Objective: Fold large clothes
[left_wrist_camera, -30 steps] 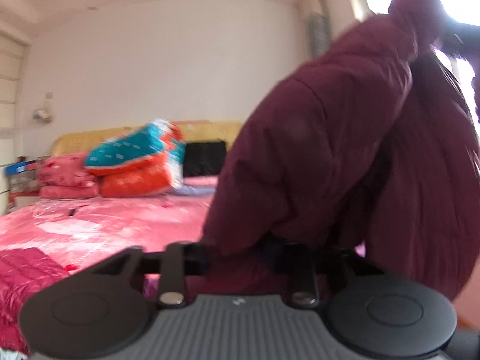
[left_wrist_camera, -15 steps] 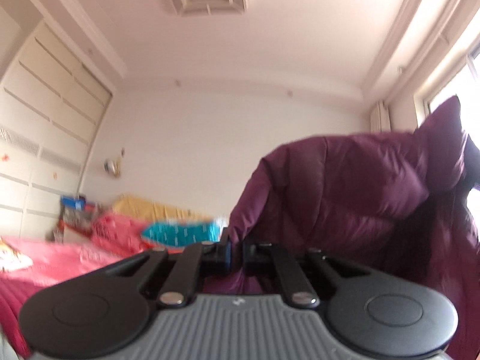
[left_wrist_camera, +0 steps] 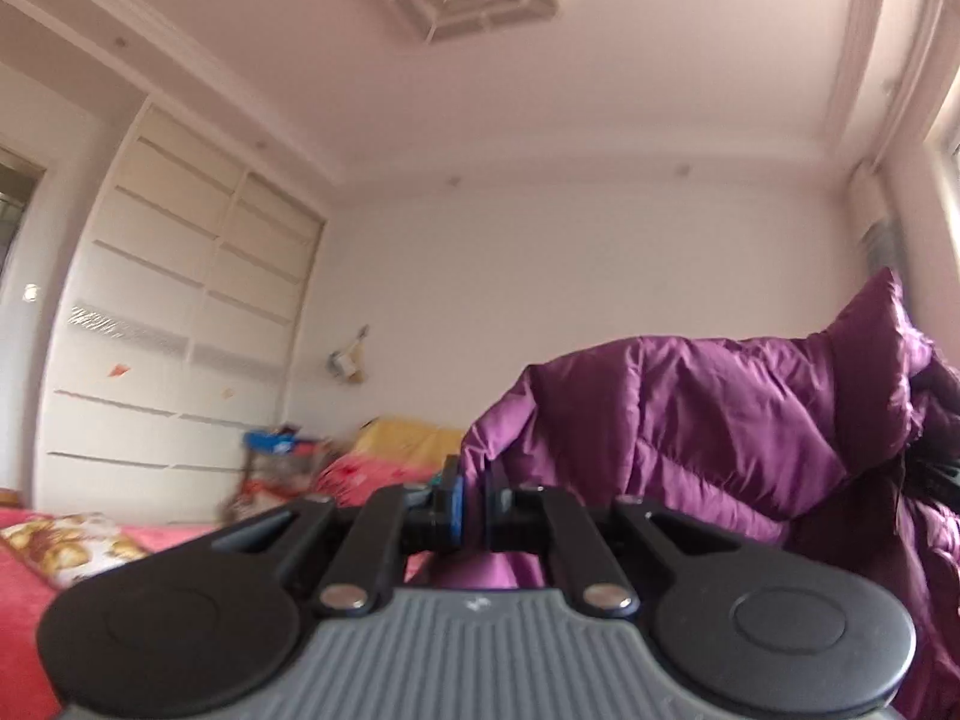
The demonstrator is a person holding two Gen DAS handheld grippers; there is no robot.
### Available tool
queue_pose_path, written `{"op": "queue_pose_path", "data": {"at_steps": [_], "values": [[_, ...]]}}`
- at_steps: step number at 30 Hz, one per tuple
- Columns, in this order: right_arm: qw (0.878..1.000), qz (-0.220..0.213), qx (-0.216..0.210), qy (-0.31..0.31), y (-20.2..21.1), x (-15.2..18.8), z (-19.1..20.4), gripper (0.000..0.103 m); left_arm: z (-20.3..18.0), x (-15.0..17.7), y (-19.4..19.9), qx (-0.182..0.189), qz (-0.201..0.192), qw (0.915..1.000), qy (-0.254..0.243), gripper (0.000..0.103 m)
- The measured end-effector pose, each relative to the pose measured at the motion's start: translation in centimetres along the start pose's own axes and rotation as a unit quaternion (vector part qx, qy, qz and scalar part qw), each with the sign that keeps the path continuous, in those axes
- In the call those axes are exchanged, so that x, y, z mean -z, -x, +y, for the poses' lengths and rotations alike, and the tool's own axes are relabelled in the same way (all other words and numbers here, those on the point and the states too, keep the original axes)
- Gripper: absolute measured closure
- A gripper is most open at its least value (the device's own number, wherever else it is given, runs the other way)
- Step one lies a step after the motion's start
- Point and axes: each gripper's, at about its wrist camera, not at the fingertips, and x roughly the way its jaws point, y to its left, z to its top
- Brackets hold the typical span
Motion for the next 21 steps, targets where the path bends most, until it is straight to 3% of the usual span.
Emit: {"op": "queue_pose_path", "data": {"at_steps": [5,10,21], "values": [[0.998,0.048,-0.006,-0.034,-7.2,7.4,2.3,0.08,1.4,3.3,-6.6,-0.033,0.051,0.9982,-0.004,0.1],[0.995,0.099,-0.004,-0.013,-14.2,15.5,5.7,0.08,2.8,8.1,-12.2,-0.053,0.108,0.9927,-0.006,0.1],[0.978,0.208,0.005,0.005,-24.0,34.5,11.3,0.073,3.0,19.1,-16.0,-0.072,0.191,0.9786,-0.03,0.1]]}}
